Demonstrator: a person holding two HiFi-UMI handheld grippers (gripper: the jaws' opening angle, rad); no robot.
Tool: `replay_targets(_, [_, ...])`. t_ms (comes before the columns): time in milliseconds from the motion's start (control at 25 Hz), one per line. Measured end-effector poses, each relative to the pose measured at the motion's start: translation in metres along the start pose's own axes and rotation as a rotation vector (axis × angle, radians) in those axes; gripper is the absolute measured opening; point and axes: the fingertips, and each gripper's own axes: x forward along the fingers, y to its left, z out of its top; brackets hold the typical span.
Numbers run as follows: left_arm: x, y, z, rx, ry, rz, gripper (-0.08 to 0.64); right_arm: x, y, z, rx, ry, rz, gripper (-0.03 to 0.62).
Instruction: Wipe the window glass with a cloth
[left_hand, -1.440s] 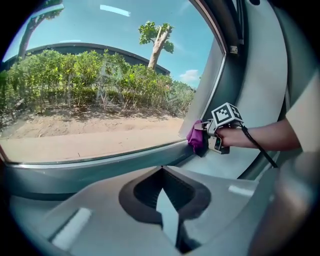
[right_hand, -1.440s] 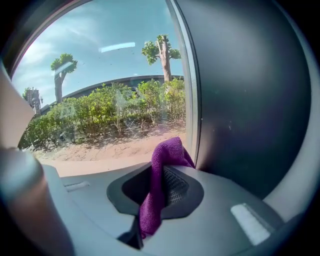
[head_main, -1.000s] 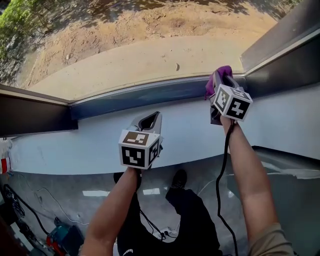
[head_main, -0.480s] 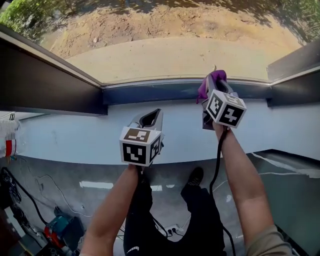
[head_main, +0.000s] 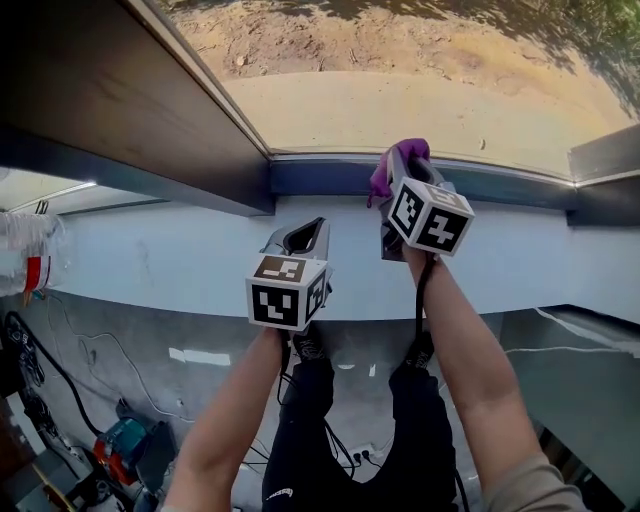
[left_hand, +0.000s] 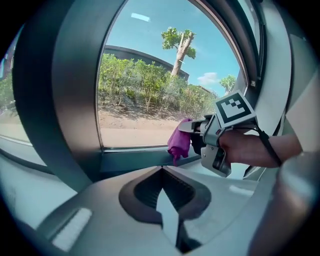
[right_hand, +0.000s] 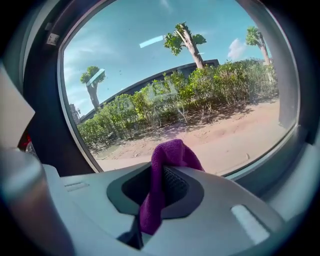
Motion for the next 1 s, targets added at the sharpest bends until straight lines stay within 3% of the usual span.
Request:
replay_targets(480, [-0.041, 0.072, -0.022, -0.035, 0.02, 0.048, 0.0, 0.043, 0.1, -0.036, 0.015, 0.041, 0.071, 0.063])
replay_targets(1000, [-0.068, 0.101, -0.026, -0.041, 0.015, 0.079, 0.0, 0.067, 0.174, -0.059, -0.029, 0.101, 0.217, 0.061])
